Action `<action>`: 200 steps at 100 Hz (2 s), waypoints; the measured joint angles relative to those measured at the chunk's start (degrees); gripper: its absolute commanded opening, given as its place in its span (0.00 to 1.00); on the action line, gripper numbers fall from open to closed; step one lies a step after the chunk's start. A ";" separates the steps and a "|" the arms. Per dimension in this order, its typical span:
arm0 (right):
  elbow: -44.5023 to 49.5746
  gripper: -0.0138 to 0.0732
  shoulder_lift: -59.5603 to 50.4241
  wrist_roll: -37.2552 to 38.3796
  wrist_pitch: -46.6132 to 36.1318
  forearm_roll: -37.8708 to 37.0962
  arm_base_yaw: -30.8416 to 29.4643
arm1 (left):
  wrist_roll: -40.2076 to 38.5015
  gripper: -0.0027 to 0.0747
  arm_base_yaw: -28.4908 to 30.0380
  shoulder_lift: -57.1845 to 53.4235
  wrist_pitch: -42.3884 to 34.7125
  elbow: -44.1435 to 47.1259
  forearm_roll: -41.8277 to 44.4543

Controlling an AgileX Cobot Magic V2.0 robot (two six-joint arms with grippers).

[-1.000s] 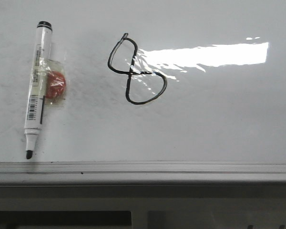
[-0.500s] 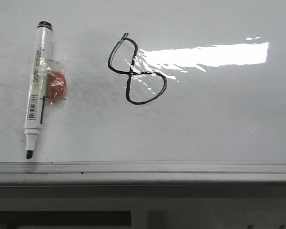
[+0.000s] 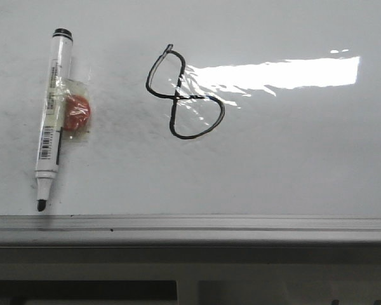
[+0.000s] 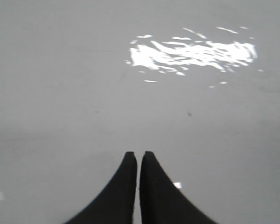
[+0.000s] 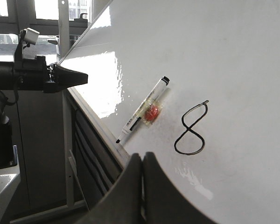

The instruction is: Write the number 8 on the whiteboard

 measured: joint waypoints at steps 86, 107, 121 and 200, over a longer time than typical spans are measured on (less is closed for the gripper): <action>0.00 0.08 0.00 0.00 0.00 0.00 0.00 | -3.39 0.01 5.73 0.00 11.32 0.00 0.50; 0.00 0.08 0.00 0.00 0.00 0.00 0.00 | -3.39 0.01 5.73 0.00 11.32 0.00 0.50; 0.00 0.08 0.00 0.00 0.00 0.00 0.00 | -3.39 0.01 5.73 0.00 11.32 0.00 0.50; 11.81 0.08 4.87 -9.89 -22.14 23.19 -52.99 | -3.39 0.01 5.73 0.00 11.41 0.00 0.51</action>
